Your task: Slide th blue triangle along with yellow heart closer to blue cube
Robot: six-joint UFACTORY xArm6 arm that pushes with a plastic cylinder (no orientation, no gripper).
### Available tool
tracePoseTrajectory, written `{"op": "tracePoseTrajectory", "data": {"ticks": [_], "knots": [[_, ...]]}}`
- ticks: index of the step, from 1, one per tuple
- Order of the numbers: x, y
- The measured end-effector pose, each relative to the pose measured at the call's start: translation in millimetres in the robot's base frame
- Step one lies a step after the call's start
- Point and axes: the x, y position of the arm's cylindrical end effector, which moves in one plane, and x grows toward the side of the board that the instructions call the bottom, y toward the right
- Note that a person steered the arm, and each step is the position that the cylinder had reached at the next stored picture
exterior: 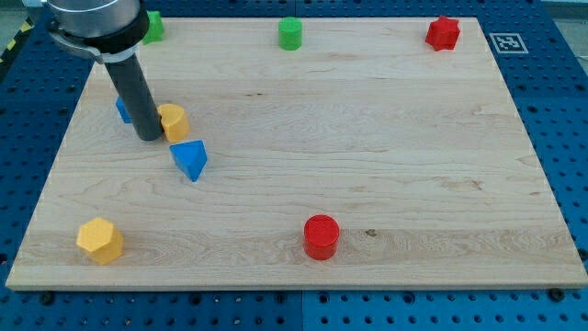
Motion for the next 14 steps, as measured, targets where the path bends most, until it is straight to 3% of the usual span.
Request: {"op": "tracePoseTrajectory", "data": {"ticks": [3, 4, 7, 14], "knots": [[67.3, 23.1], [67.4, 58.3], [78.8, 87.0], [11.7, 74.7]]}}
